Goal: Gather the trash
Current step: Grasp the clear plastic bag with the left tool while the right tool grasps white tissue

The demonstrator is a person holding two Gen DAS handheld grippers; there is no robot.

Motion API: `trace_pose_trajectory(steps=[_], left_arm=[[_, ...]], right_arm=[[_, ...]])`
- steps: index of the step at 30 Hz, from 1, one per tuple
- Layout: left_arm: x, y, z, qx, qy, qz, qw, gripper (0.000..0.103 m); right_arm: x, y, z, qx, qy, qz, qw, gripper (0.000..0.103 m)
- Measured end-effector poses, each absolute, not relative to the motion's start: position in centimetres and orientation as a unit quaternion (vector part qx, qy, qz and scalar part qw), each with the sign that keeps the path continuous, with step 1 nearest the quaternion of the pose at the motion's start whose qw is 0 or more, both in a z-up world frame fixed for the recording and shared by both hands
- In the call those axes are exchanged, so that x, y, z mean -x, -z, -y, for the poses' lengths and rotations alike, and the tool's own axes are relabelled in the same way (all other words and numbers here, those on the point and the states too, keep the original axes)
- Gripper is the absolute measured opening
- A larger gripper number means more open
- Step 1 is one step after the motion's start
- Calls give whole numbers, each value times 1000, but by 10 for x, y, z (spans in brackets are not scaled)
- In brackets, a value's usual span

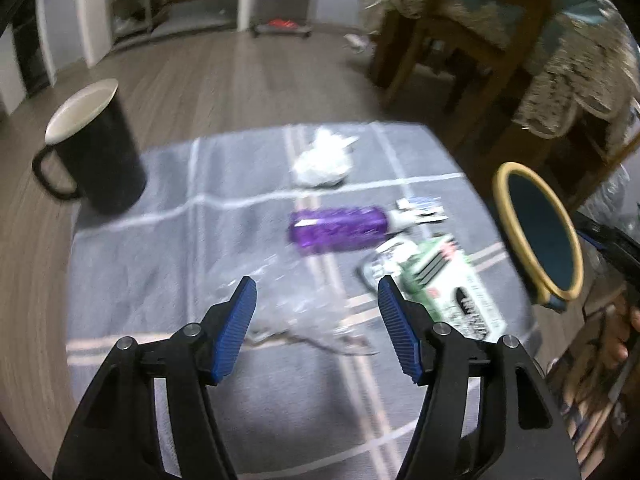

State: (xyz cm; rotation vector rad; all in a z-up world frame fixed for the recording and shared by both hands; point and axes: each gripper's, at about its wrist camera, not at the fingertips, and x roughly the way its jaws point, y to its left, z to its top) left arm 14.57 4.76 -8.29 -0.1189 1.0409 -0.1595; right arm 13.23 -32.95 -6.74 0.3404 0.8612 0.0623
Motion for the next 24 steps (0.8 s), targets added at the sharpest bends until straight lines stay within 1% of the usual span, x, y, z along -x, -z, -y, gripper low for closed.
trace_pose_trajectory(steps=[7, 9, 10, 12, 13, 14, 16, 19, 24], left_arm=[[-164, 108, -58, 67, 50, -529, 844, 62], [-169, 118, -60, 68, 45, -546, 834, 61], [-170, 121, -59, 66, 43, -553, 830, 56], [-171, 125, -60, 68, 45, -557, 827, 49], [-171, 125, -60, 70, 47, -557, 826, 40], [-171, 123, -60, 71, 50, -557, 826, 34], [-170, 121, -60, 72, 52, -557, 826, 26], [-169, 118, -60, 78, 54, -554, 827, 22], [-168, 106, -69, 112, 58, -533, 837, 20]], right_arm=[[-130, 69, 323, -151, -41, -422, 893, 42], [-130, 69, 319, -144, -48, -424, 893, 42], [-131, 69, 316, -139, -51, -425, 893, 42], [-131, 70, 312, -132, -60, -428, 892, 42], [-131, 71, 309, -128, -64, -430, 891, 42], [-131, 71, 306, -126, -68, -432, 891, 42], [-133, 73, 299, -117, -80, -439, 887, 42], [-135, 75, 287, -104, -97, -451, 881, 42], [-148, 82, 260, -88, -125, -471, 869, 42]])
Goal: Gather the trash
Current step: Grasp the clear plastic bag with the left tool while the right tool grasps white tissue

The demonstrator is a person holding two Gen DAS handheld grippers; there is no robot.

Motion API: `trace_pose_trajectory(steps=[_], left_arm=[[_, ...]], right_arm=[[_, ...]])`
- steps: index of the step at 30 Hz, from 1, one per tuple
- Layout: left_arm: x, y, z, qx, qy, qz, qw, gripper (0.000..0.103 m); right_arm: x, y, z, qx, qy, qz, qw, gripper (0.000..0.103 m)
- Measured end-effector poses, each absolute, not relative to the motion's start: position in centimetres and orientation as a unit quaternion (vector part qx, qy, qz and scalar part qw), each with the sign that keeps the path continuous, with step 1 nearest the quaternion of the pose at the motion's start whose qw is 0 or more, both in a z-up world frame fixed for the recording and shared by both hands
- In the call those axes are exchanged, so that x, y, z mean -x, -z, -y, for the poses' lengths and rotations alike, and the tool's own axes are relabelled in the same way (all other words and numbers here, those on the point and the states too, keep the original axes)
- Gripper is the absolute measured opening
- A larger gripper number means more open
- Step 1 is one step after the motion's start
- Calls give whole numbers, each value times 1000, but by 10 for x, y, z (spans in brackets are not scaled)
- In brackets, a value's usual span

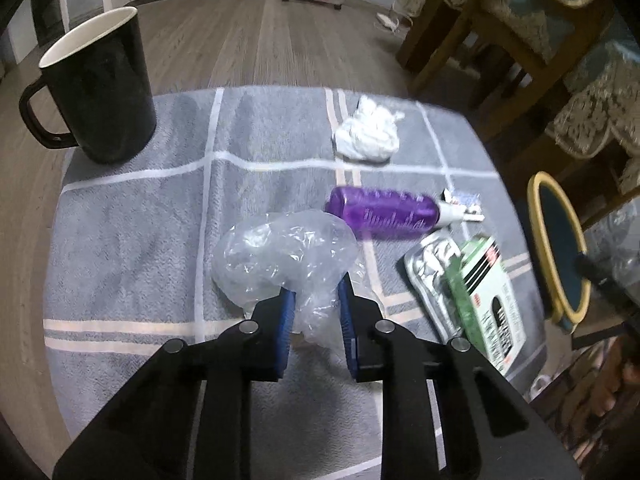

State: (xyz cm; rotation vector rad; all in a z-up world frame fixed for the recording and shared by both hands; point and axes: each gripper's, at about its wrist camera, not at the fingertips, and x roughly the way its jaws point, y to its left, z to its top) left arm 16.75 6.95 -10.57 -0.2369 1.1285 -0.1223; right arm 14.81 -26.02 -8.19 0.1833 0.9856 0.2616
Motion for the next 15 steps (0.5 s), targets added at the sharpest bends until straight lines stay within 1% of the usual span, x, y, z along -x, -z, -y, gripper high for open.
trace_pose_trajectory(steps=[6, 8, 9, 15], left_arm=[[-169, 96, -77, 137, 57, -513, 846, 20], [-169, 94, -81, 146, 55, -507, 848, 20], [-169, 93, -83, 151, 54, -504, 849, 20], [-169, 86, -97, 169, 41, -486, 856, 20]], right_arm=[[-175, 81, 222, -68, -154, -487, 857, 43], [-186, 78, 206, -65, -163, -489, 854, 48], [-192, 77, 197, -64, -169, -490, 853, 49], [-229, 81, 141, -42, -193, -502, 842, 49]])
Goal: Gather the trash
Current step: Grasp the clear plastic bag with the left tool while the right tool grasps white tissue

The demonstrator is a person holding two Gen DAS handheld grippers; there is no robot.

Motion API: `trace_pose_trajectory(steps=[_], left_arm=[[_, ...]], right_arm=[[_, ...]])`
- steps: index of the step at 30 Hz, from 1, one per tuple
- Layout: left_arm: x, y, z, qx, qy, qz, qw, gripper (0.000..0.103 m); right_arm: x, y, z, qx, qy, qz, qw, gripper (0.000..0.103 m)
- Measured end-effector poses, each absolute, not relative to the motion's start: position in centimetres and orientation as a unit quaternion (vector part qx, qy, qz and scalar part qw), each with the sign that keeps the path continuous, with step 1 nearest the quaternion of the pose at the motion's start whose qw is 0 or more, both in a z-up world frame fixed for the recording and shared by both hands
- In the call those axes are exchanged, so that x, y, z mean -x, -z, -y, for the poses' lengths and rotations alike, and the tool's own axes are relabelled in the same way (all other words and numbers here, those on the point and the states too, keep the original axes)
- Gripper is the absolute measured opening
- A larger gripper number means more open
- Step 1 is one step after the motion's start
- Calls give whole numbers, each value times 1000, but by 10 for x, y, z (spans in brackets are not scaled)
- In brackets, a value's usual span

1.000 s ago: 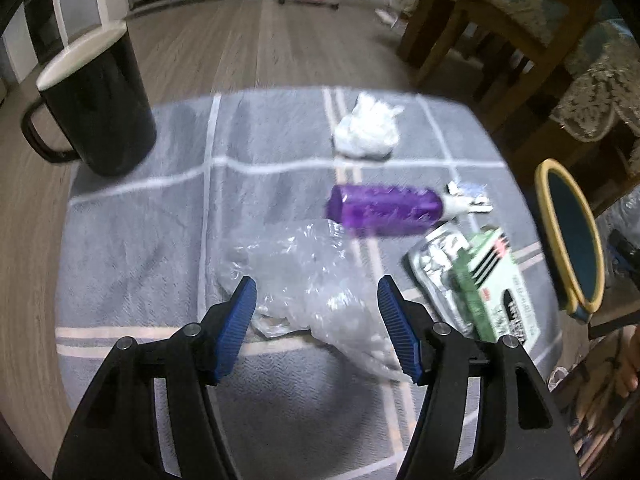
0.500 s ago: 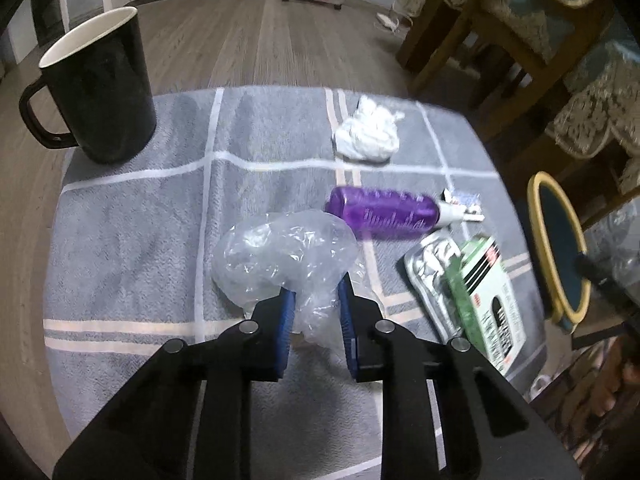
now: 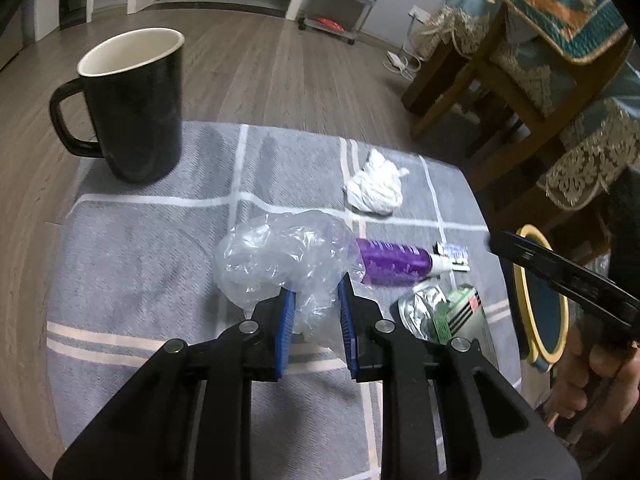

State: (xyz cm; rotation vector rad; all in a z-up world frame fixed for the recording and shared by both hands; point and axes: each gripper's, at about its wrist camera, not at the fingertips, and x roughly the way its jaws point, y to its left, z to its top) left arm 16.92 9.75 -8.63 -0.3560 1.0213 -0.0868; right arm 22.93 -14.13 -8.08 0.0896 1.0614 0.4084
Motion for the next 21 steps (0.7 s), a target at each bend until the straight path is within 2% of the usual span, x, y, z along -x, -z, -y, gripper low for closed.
trace_pose_trajectory(steps=[16, 21], left_arm=[[-173, 91, -125, 206, 26, -473, 856, 20], [-173, 92, -126, 212, 24, -472, 856, 20]], right_arm=[[-297, 132, 61, 7, -176, -546, 819, 49], [-301, 142, 58, 19, -174, -553, 815, 28]])
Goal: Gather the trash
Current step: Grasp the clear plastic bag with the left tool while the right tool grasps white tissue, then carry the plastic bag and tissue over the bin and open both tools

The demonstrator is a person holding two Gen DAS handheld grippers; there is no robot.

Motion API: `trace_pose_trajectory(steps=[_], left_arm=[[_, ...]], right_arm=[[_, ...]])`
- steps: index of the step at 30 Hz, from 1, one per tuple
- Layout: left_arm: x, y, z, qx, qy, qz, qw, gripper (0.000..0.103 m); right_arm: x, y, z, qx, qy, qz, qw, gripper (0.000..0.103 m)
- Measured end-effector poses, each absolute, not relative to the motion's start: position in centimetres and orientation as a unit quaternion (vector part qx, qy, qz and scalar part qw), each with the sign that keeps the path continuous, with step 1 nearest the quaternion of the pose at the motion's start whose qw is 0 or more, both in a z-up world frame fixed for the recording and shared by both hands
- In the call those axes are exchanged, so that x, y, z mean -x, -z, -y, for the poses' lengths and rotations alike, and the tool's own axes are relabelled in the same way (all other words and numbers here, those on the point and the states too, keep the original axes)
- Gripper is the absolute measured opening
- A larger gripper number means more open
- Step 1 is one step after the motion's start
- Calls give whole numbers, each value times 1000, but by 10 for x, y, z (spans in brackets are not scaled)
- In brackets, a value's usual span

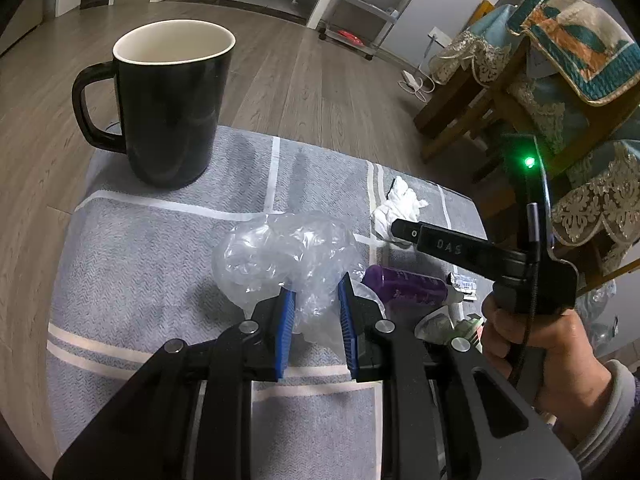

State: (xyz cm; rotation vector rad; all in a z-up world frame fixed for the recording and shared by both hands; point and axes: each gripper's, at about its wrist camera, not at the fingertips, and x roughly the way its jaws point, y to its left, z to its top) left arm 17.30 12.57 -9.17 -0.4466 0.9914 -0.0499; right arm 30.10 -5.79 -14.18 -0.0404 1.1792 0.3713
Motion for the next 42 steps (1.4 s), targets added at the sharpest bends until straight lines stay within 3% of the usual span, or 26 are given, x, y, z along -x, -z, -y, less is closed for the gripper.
trace_pose_trajectory(steps=[2, 5, 26, 42], left_arm=[[-173, 92, -125, 211, 25, -471, 856, 20], [-173, 92, -124, 209, 26, -470, 857, 20], [-165, 70, -88, 166, 70, -442, 879, 20], [-140, 42, -14, 126, 152, -419, 886, 20]], right_arm=[[-299, 142, 60, 22, -177, -550, 816, 19], [-293, 136, 67, 20, -184, -542, 820, 15], [-187, 46, 200, -22, -198, -451, 870, 14], [-132, 37, 305, -50, -123, -414, 901, 14]])
